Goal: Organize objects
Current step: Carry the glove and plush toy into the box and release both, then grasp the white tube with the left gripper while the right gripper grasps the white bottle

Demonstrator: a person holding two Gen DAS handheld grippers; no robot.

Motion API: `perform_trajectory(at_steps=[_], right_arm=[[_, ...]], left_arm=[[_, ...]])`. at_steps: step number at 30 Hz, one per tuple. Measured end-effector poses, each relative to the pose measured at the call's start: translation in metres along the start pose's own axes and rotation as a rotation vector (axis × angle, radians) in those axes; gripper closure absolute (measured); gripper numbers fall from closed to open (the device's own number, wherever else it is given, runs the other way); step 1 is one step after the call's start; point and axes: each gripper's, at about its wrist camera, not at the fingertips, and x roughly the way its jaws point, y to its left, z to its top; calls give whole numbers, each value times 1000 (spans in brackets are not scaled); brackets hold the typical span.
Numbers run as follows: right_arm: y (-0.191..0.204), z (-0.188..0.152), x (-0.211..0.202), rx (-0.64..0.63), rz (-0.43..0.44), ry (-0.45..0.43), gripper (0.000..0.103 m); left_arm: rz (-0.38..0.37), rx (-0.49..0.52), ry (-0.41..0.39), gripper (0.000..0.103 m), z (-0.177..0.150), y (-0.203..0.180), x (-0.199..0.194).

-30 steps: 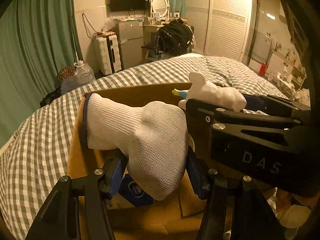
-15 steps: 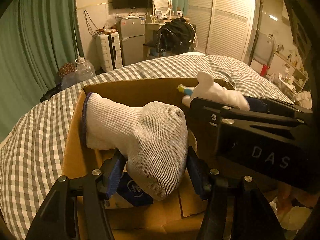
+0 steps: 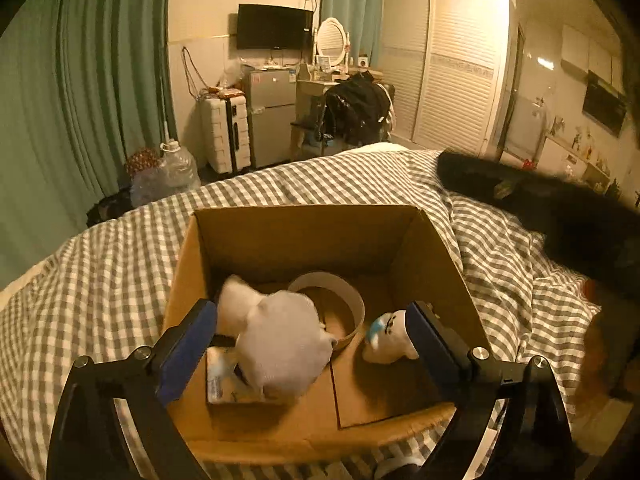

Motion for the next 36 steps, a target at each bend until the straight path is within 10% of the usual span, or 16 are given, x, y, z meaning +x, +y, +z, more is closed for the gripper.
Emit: perform_trajectory(at_steps=[17,36], right_arm=[[-38,-17,-91,72,-83,-62,11],[-35,-157,-44,-18,-161,318,11]], left_arm=[[178,-130,-80,5,-39,-6,-71],[266,-64,219,5,-117,-8,-11]])
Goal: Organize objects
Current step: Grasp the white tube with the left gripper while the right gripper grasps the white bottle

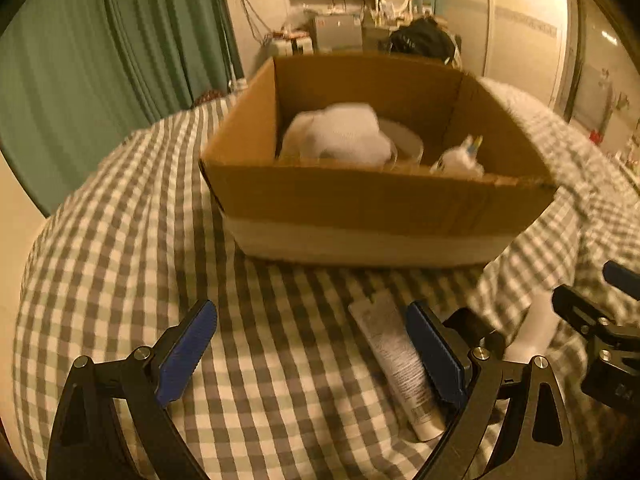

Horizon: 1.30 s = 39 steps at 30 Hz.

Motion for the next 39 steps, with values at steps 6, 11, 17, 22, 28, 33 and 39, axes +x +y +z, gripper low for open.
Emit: perform_trajectory(at_steps=[6,11,17,22,28,33,39], right_arm=[[1,-9,8,-2,3,45,11],[0,-9,10,6,14,49,11],[-1,-9,9,10,20,52,11],[-1,-10,10,8,21,55,11],[1,-16,9,2,27,69,11],[11,-25,10,-35,26,93,11],[32,-36,28,-117,3,160,18]], left_arm=[[-58,28,99,5,-12,-10,21],[-81,91,137,22,-21,-27,30],[-171,168,189,54,-32,-49,35],[-216,174,194,73,-35,-54,31],[-213,96,146,87,-29,-34,14],[-201,46,80,88,-22,-16,-7],[-213,26,79,88,-26,-15,-14]])
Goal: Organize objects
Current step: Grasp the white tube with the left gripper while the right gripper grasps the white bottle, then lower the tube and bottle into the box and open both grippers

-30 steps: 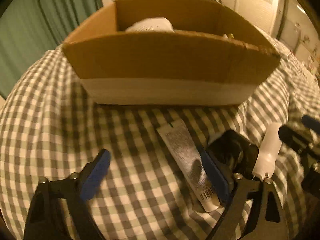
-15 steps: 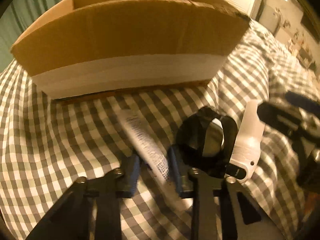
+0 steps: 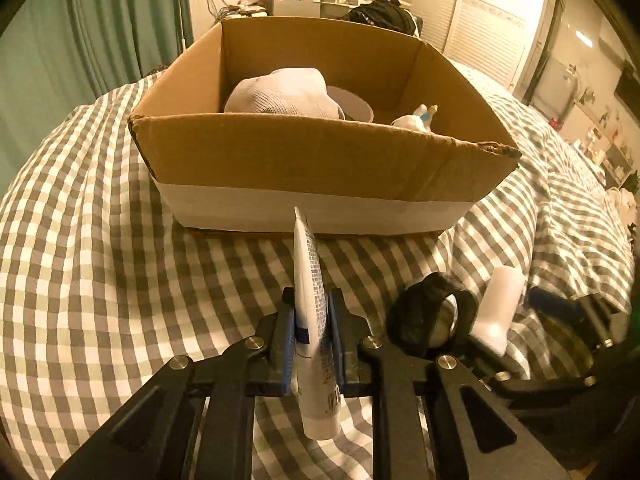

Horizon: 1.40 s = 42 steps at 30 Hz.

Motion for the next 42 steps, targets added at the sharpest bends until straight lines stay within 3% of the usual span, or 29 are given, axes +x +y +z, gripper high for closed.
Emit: perform_trajectory(at_steps=[4,6,9,20,29,37,42], right_arm=[[12,-2,12,-36,25,19,25],[20,-2,19,-62,54,39,34],[28,-5,31,-79,92,86,55],[16,-3,0,-31,134,2,56],[7,8,-47,-1,157,-125,56],[8,27,-96,-8,215,-237,56],[4,55,-126,-33,214,-323,56]], left_arm=[[-3,5,-1,88,-10,-3,-8],[-5,1,3,88,12,10,9],[-4,-1,10,88,11,12,9],[16,10,2,88,4,6,4],[-13,-8,-54,87,5,5,-36],[-70,-16,-171,87,43,9,-85],[-47,-11,-243,87,80,18,-103]])
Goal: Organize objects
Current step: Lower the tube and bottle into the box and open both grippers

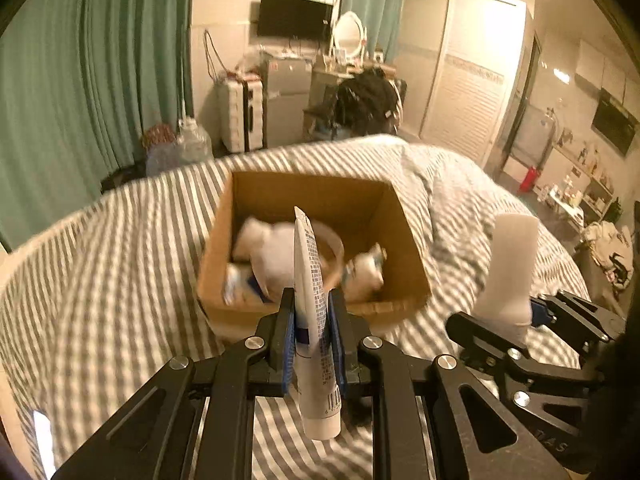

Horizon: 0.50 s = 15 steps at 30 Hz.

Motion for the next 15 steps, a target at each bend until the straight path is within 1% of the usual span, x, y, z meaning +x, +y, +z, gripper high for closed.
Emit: perform_trajectory(at_steps=[3,7,12,15], right_arm=[[2,19,-5,-22,0,-30,56],[3,46,-2,-42,1,-63,56],[2,82,17,-50,3,-94,56],[-2,100,32,-38,1,-106,56]], left_arm=[[2,-8,-26,87,24,6,1],[16,-8,-65,87,53,11,9],[20,2,-76,87,83,13,32],[43,11,-97,87,98,17,51]])
